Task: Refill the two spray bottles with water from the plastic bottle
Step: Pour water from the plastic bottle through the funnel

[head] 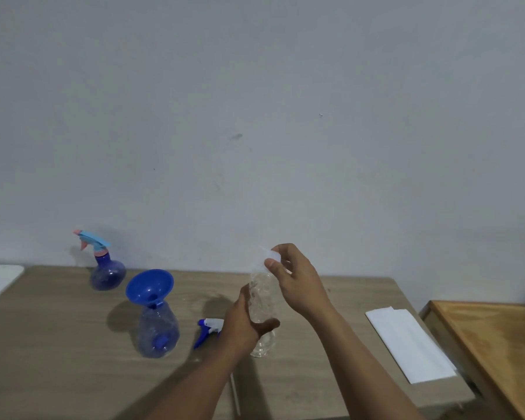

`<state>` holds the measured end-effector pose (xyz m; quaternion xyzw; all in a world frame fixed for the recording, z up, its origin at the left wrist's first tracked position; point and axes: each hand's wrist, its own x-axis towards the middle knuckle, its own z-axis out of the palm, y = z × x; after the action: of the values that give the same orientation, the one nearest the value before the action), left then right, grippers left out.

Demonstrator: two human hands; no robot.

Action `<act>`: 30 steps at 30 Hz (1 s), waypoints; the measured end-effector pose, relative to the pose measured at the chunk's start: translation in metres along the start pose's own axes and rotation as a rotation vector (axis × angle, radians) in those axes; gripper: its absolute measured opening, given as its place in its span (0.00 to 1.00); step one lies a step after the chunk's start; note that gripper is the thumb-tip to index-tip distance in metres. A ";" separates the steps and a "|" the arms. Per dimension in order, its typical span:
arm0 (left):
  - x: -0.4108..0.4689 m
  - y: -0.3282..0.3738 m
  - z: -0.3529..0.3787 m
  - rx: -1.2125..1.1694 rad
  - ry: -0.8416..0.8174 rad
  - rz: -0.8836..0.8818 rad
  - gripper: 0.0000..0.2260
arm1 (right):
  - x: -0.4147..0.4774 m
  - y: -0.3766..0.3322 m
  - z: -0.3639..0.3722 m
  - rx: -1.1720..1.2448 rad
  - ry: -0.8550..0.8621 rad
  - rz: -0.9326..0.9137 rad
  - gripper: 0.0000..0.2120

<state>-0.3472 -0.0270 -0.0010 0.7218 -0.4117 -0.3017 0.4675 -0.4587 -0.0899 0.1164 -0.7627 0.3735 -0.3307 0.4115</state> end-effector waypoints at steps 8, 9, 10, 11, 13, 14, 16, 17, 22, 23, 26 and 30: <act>0.009 -0.002 0.001 -0.031 -0.004 -0.016 0.43 | 0.009 -0.003 -0.001 -0.031 0.053 0.050 0.16; 0.010 -0.003 0.001 -0.032 -0.003 -0.012 0.43 | 0.012 -0.001 -0.001 -0.032 0.032 0.037 0.13; 0.010 -0.003 0.001 -0.035 0.001 -0.009 0.43 | 0.014 0.000 -0.001 -0.022 -0.002 0.023 0.10; 0.010 -0.004 0.000 -0.040 0.007 -0.008 0.42 | 0.016 0.001 -0.003 -0.006 -0.039 0.018 0.08; 0.010 -0.004 0.001 -0.050 0.014 -0.009 0.42 | 0.017 0.002 -0.004 0.020 -0.081 0.014 0.07; 0.010 -0.003 0.001 -0.046 0.013 -0.011 0.42 | 0.016 0.001 -0.004 0.018 -0.077 0.013 0.09; 0.012 -0.002 0.003 -0.028 0.012 -0.012 0.43 | 0.015 -0.002 -0.005 -0.003 -0.036 0.023 0.13; 0.013 -0.002 0.004 -0.025 0.012 -0.014 0.43 | 0.016 -0.002 -0.006 -0.004 -0.025 0.024 0.13; 0.016 -0.007 0.004 -0.062 0.021 -0.017 0.43 | 0.023 -0.003 -0.012 -0.025 -0.142 -0.017 0.07; 0.016 -0.007 0.004 -0.060 0.018 -0.018 0.44 | 0.022 -0.005 -0.014 -0.053 -0.132 -0.021 0.09; 0.018 -0.005 0.004 -0.048 0.010 -0.002 0.44 | 0.025 -0.007 -0.017 -0.207 -0.085 -0.079 0.12; 0.017 -0.006 0.005 -0.068 0.017 0.019 0.45 | 0.028 -0.015 -0.024 -0.296 -0.038 -0.174 0.15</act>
<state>-0.3411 -0.0423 -0.0091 0.7039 -0.4040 -0.3048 0.4983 -0.4592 -0.1168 0.1457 -0.8506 0.3430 -0.2920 0.2713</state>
